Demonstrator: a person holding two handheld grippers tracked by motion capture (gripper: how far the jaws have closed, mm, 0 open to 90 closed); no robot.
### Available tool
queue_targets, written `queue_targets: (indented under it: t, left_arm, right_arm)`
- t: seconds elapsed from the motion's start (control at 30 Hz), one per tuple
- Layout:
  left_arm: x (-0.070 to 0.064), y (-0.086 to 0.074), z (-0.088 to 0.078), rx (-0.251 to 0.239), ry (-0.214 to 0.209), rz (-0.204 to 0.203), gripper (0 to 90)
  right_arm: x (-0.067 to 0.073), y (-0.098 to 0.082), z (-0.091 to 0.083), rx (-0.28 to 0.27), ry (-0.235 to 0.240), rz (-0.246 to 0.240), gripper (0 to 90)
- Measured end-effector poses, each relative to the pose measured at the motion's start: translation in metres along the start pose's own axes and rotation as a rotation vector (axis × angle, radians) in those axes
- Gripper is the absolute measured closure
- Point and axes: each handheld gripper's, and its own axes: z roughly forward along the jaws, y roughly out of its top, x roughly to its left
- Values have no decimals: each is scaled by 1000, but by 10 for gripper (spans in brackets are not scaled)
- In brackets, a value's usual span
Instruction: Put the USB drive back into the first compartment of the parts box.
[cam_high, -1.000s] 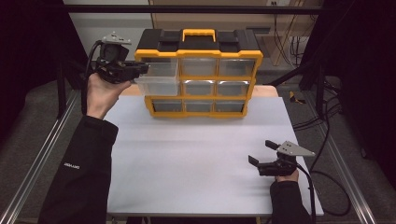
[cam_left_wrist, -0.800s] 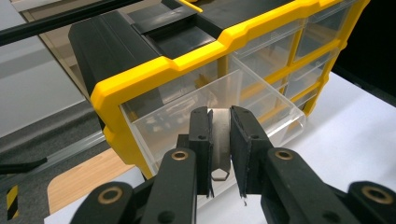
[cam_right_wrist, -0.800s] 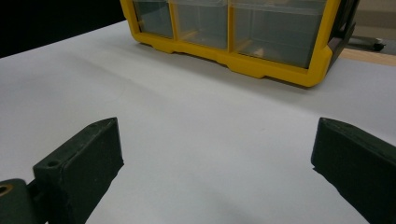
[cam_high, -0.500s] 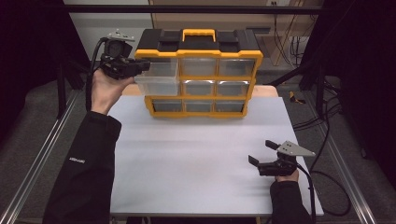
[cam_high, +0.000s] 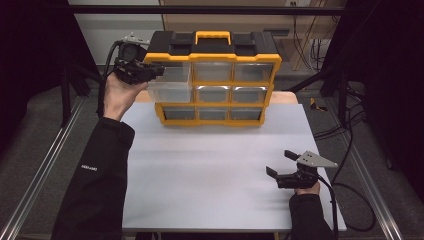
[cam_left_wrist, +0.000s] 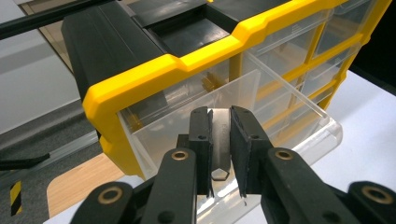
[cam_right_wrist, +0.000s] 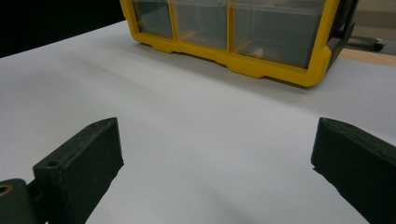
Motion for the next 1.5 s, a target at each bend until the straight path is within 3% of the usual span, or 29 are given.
queue_targets:
  t: [0.83, 1.2, 1.5]
  left_arm:
    - [2, -9, 21, 44, 7, -6, 779]
    - [4, -11, 21, 31, 21, -10, 770]
    - [4, -11, 6, -38, 15, -37, 590]
  right_arm:
    - [0, 0, 0, 5, -1, 0, 22]
    - [0, 0, 0, 4, -2, 0, 22]
    - [0, 0, 0, 2, -3, 0, 22]
